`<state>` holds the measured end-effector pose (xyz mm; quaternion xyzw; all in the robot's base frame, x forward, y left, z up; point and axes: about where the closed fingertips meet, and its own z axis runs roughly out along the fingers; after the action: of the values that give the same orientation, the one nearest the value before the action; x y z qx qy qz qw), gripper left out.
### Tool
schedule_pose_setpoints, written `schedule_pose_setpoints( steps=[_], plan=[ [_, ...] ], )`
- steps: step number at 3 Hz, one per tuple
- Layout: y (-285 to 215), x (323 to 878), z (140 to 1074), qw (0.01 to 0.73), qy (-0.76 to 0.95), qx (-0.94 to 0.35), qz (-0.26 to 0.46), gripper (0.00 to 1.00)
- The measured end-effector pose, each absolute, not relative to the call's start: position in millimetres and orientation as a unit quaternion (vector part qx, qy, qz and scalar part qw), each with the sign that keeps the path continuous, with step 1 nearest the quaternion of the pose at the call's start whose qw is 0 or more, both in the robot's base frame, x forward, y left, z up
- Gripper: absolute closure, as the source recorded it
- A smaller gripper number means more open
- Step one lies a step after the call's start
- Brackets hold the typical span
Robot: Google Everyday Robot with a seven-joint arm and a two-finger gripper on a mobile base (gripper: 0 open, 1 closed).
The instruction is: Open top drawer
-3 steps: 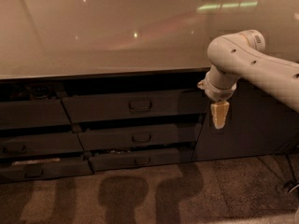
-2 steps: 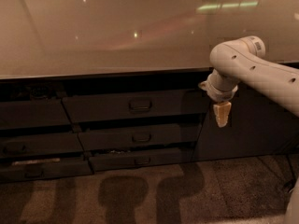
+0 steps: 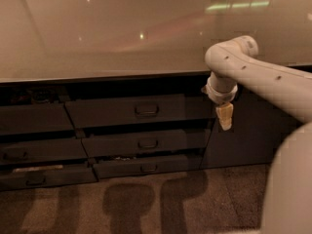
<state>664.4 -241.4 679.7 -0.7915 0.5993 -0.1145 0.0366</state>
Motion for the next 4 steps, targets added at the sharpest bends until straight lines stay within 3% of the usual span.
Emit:
schedule_pose_setpoints(
  steps=[1,2,3,4],
  plan=[
    [-178.8,682.6,646.0,-0.024,0.546,-0.832,-0.097,0.00],
    [-180.8,678.1,641.9,-0.023,0.545,-0.833,-0.092,0.00],
    [-181.9,677.7,641.8,-0.023,0.546,-0.832,-0.093,0.18],
    [-181.9,677.8,641.8,-0.023,0.546,-0.832,-0.092,0.41]
  ],
)
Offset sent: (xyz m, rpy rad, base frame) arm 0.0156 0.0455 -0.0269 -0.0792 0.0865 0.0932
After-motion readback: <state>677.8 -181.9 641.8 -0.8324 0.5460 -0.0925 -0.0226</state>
